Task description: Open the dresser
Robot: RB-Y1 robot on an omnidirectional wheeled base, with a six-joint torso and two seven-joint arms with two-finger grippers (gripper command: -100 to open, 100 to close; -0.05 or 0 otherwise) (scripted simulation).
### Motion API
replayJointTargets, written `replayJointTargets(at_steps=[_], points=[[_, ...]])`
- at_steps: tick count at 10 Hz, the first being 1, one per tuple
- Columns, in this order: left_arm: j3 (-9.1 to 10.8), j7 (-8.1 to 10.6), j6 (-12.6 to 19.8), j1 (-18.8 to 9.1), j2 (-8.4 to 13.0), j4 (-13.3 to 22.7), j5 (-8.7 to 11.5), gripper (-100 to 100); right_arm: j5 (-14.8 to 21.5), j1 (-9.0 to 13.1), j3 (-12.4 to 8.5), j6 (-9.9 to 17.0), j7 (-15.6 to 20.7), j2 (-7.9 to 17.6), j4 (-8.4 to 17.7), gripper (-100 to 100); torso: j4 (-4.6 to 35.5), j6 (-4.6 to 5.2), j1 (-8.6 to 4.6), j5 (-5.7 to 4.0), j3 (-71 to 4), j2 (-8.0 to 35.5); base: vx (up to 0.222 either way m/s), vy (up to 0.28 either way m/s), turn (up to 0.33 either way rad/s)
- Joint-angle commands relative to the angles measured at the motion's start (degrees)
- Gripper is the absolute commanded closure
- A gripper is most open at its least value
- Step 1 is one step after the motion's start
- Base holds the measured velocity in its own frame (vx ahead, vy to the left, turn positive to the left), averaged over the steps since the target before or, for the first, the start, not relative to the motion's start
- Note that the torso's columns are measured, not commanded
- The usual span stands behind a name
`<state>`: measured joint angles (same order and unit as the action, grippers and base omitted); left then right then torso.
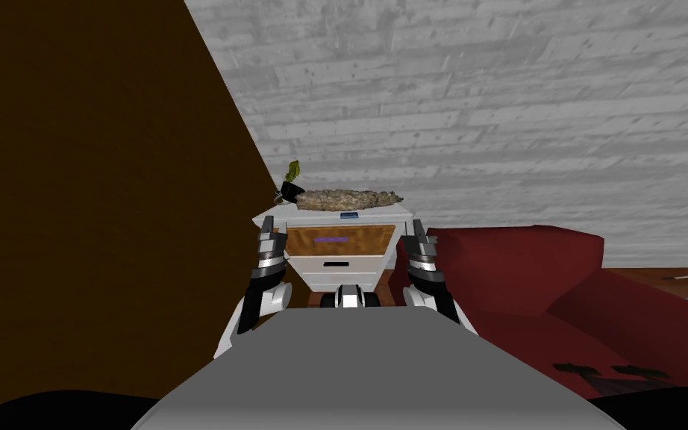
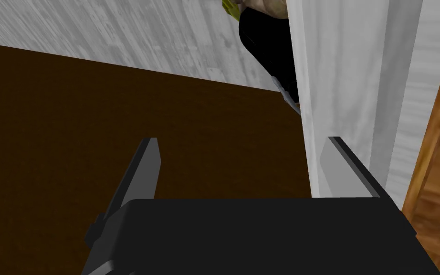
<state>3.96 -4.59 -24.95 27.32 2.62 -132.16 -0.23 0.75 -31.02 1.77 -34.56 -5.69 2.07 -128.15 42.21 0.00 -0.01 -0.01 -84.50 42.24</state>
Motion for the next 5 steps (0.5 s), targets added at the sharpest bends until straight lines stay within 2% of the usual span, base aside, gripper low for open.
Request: replayJointTargets(at_steps=[1, 2, 5], points=[[-0.44, 0.16, 1.81, 0.31, 2.93, -0.09, -0.17, -100, 0.00, 0.00, 0.00, 0.00, 0.00, 0.00, 0.00, 0, 0.04, 0.03, -0.01, 0.00, -0.05, 0.04, -0.023, -0.014, -0.027], [-0.78, 0.35, 3.51, 0.56, 4.49, -0.16, -0.30, -100, 0.00, 0.00, 0.00, 0.00, 0.00, 0.00, 0.00, 0, 0.05, 0.04, -0.02, 0.00, -0.07, 0.03, -0.037, -0.015, -0.051], [-1.33, 0.65, 6.23, 0.97, 5.80, -0.26, -0.50, -100, 0.00, 0.00, 0.00, 0.00, 0.00, 0.00, 0.00, 0, 0.04, 0.01, -0.02, 0.00, -0.12, -0.03, -0.030, -0.020, -0.044]])
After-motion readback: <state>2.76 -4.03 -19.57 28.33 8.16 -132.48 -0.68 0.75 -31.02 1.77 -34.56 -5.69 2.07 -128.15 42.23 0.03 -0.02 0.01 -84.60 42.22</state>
